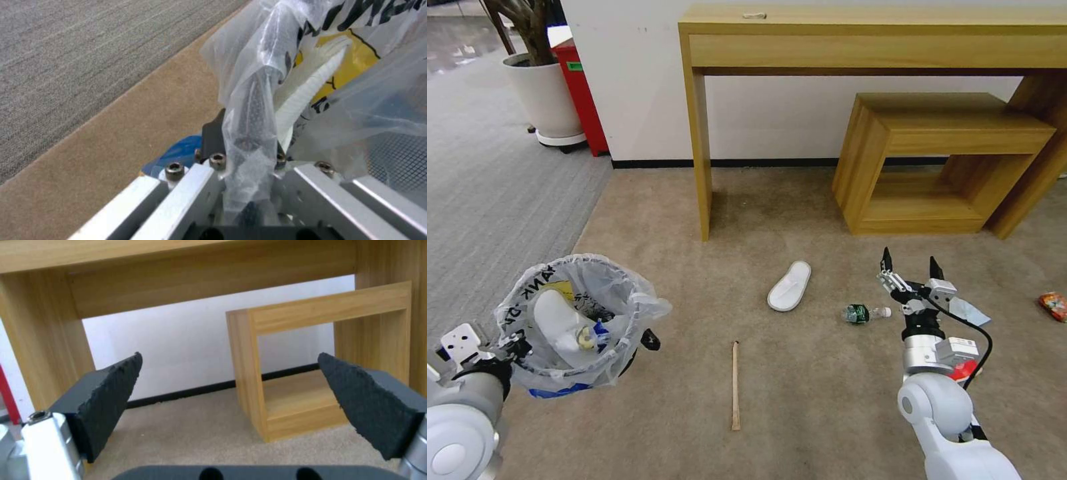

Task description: Pick up the trash bin and place the garbage on the floor into it.

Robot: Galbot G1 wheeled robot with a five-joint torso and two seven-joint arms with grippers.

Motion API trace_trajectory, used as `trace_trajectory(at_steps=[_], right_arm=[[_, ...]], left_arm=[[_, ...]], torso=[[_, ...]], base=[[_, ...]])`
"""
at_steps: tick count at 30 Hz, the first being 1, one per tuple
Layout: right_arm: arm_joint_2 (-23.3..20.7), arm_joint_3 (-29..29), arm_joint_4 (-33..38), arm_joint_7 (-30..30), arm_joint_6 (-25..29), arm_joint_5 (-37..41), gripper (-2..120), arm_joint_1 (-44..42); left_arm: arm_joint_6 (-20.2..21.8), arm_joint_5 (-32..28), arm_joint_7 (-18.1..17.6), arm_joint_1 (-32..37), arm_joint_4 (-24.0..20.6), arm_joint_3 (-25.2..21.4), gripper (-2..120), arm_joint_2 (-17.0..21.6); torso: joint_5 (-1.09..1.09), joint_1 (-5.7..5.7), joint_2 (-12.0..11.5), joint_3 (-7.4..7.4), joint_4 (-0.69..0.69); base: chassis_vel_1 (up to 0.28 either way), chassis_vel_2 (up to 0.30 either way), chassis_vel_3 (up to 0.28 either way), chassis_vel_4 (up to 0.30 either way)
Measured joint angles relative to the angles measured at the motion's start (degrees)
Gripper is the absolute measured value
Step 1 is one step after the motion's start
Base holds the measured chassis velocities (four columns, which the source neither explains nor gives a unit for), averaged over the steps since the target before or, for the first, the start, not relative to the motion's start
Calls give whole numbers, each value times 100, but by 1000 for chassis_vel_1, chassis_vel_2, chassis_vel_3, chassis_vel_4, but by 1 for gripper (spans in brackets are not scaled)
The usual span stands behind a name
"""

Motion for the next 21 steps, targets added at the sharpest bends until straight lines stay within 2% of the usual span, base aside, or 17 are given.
trace_trajectory(at_steps=[5, 6, 9, 12, 14, 16, 17, 19, 21], right_arm=[[-52, -187, 42, 31, -81, -2, 100, -79], [-160, -351, 147, 74, -300, 17, 100, -148], [-285, -591, 214, 134, -514, 6, 100, -179], [-594, -1382, 221, 515, -1146, 53, 100, 15], [-623, -1451, 222, 560, -1218, 80, 100, 39], [-955, -2111, 345, 1051, -2204, 557, 100, 342], [-955, -2111, 345, 1051, -2204, 557, 100, 342], [-1144, -2671, 479, 1541, -3103, 1246, 100, 713], [-1162, -2809, 491, 1624, -3258, 1440, 100, 830]], left_arm=[[0, 2, 0, -27, 38, -33, 0, 26], [0, 5, -1, -32, 47, -35, 0, 30], [0, 22, -3, -37, 55, -16, 0, 30], [0, 74, -19, -55, 56, 79, 0, 26], [0, 78, -22, -56, 55, 84, 0, 26], [0, 118, -38, -46, 23, 109, 0, 37], [0, 118, -38, -46, 23, 109, 0, 37], [0, 141, -42, -21, -5, 109, 0, 38], [0, 152, -43, -12, -11, 108, 0, 32]], torso=[[0, 0, 0, 0, 0], [-2, 0, 0, 0, 0], [-3, 0, 0, 0, 0], [-1, 0, 0, 0, 0], [-1, 0, 0, 0, 0], [-1, 0, 0, 0, 1], [-1, 0, 0, 0, 1], [-1, 0, 0, 0, 0], [-2, 0, 0, 0, 0]], base=[[0, 0, 0, 0], [0, 0, 0, 0], [0, 0, 0, 0], [0, 0, 0, 0], [0, 0, 0, 0], [0, 0, 0, 0], [0, 0, 0, 0], [0, 0, 0, 0], [0, 0, 0, 0]])
